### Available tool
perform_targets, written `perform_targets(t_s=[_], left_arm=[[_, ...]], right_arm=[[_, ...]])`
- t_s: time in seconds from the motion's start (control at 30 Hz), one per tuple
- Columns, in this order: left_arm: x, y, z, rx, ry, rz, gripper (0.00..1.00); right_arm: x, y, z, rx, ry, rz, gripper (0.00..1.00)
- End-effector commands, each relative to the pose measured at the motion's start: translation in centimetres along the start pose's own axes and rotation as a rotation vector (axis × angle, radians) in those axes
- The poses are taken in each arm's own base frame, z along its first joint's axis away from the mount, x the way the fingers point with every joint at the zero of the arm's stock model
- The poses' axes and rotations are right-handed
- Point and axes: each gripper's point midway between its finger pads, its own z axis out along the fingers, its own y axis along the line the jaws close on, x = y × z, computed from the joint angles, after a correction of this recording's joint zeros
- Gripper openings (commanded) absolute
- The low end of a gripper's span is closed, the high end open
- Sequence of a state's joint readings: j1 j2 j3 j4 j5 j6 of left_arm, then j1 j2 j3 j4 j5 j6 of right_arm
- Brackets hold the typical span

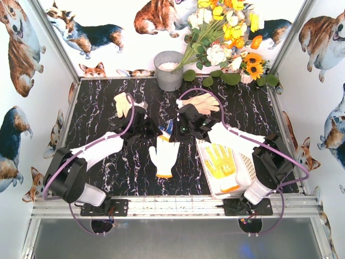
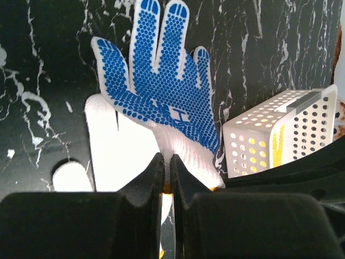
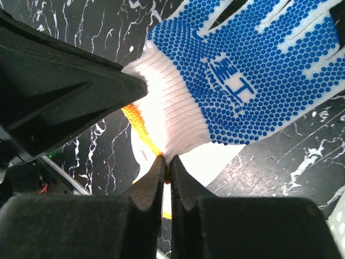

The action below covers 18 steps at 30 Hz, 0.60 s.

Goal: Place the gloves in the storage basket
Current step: Pair the glove with the glove.

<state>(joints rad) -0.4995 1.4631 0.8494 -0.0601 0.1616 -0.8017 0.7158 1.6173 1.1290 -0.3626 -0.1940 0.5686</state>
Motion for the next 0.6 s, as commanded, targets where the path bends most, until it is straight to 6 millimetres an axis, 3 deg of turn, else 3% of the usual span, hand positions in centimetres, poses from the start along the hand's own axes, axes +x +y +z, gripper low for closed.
perform_targets(t_s=[0.0,0.17,0.3,0.57], left_arm=[[1.0,1.8,-0.9,-0.05,0.001,-0.02,0.0],[3.0,3.1,-1.7,-0.056,0.028,-0.05,0.0],[3.6,2.9,-2.4,-0.035,0.042,-0.055,0.0],[2.0,0.4,-4.3,0.015,0.008,-0.033,0.0]], right_arm=[[-0.4,2.4,-0.1,-0.062,-0.026,-0.009,0.0],[0.9,2.9,0.1,-0.048,-0.001,-0.021,0.0],[1.4,3.2,-0.1,-0.031,0.006,-0.032,0.0],[-1.0,4.1,-2.1,-0.005,-0.07,-0.045,0.0]])
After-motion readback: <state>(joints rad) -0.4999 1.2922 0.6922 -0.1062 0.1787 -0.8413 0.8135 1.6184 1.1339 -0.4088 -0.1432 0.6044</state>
